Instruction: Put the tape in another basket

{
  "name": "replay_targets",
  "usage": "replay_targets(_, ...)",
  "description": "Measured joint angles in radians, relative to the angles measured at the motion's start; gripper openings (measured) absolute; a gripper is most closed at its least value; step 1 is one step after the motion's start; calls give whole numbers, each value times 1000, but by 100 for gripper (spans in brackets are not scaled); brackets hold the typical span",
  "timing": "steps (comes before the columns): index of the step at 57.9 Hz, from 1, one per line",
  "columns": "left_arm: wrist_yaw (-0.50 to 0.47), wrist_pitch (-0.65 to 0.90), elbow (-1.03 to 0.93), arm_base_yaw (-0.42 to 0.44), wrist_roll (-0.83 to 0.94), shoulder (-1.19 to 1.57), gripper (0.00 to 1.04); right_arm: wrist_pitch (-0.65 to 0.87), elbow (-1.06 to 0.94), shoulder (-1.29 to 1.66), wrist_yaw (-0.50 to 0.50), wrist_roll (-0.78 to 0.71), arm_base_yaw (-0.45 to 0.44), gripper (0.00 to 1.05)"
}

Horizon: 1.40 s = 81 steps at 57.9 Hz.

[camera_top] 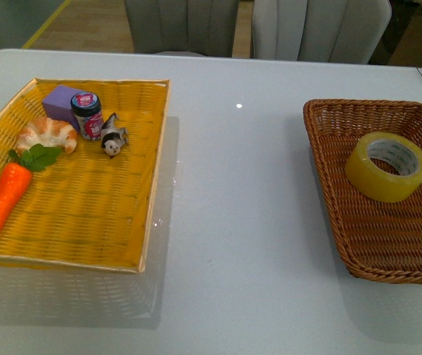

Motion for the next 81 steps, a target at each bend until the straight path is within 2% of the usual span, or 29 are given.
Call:
replay_targets(11, 0, 0, 0, 0, 0, 0, 2, -120, -18, -136, 48, -3, 48, 2)
replay_targets(14, 0, 0, 0, 0, 0, 0, 2, -164, -19, -184, 124, -3, 101, 2)
replay_targets(19, 0, 0, 0, 0, 0, 0, 2, -221, -19, -246, 132, -4, 142, 2)
replay_targets(50, 0, 0, 0, 0, 0, 0, 2, -492, -19, -531, 141, -4, 147, 2)
replay_targets(73, 0, 0, 0, 0, 0, 0, 2, -610, -19, -649, 141, -4, 147, 2)
replay_targets(78, 0, 0, 0, 0, 0, 0, 2, -760, -19, -765, 145, -4, 148, 2)
replay_targets(81, 0, 0, 0, 0, 0, 0, 2, -778, -19, -808, 144, -4, 149, 2)
